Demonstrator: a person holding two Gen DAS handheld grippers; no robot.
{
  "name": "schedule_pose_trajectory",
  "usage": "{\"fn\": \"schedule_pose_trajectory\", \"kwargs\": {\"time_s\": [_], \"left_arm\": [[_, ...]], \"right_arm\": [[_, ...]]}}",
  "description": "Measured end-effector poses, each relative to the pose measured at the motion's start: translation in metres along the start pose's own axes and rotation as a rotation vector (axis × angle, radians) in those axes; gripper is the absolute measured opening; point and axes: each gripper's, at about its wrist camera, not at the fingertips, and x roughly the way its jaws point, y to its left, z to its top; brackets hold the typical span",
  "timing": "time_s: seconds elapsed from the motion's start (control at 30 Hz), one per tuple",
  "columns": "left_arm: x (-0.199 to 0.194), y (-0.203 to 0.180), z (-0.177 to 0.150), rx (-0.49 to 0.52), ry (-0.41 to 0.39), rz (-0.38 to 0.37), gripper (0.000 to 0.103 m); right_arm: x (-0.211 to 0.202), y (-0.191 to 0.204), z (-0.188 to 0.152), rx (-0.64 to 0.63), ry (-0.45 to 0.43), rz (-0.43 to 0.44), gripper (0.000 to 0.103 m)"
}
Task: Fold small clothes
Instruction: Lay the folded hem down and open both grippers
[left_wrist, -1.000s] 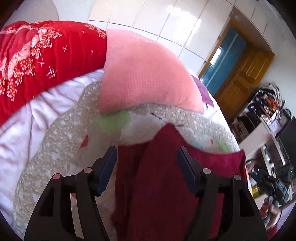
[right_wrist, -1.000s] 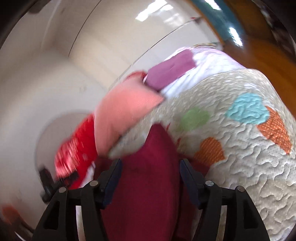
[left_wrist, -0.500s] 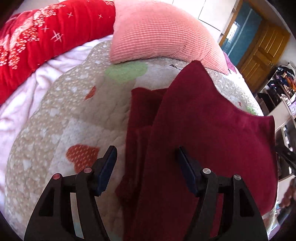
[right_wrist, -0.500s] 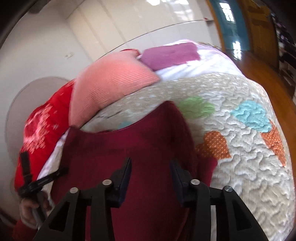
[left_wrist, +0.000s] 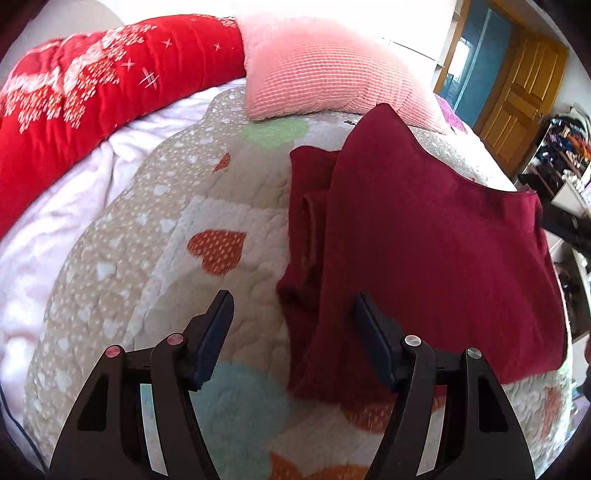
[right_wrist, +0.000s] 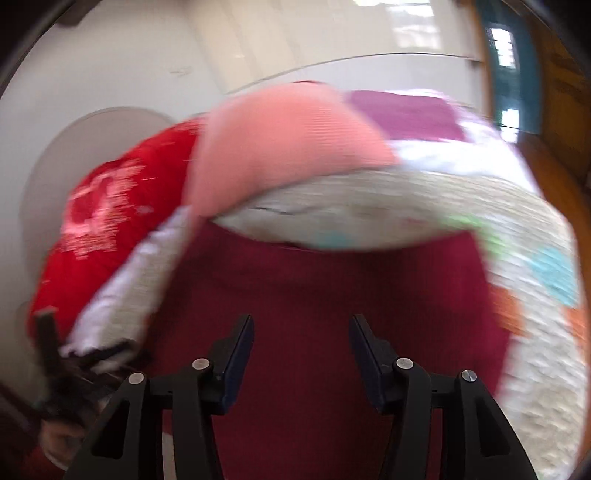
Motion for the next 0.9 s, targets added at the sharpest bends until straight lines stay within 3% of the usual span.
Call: {"fn": "schedule_pose_trajectory", "kwargs": {"time_s": [0.03, 0.2, 0.33, 0.57, 0.67, 0.77, 0.83, 0.9], "left_arm": [[-0.002, 0.003, -0.003, -0.011, 0.005, -0.01, 0.067], [-0.002, 0.011, -0.016, -0.032, 0.012, -0.056, 0.067], [0.002, 0.017, -0.017, -0.044, 0.002, -0.101, 0.067], [0.007, 0.017, -0.018, -0.033, 0.001, -0.118, 0.069], [0.009, 0.022, -0.017, -0.057, 0.013, -0.145, 0.07], [0.009, 0.02, -0.017, -0.048, 0.009, -0.137, 0.07], [0.009, 0.019, -0.017, -0.044, 0.007, -0.133, 0.07], [0.008, 0.019, -0.018, -0.048, 0.008, -0.136, 0.07]], "right_arm": [[0.008, 0.014, 0.004, -0.016, 0.006, 0.039, 0.036], [0.073, 0.07, 0.029, -0.083, 0.036, 0.074, 0.035], [0.12, 0.08, 0.053, -0.076, 0.043, 0.042, 0.035], [0.2, 0.072, 0.057, -0.044, 0.211, 0.012, 0.036], [0.198, 0.075, 0.056, -0.062, 0.197, -0.002, 0.036], [0.174, 0.072, 0.056, -0.003, 0.183, 0.062, 0.035], [0.15, 0.072, 0.05, -0.005, 0.163, 0.109, 0.042], [0.119, 0.065, 0.037, -0.037, 0.138, 0.102, 0.047]]}}
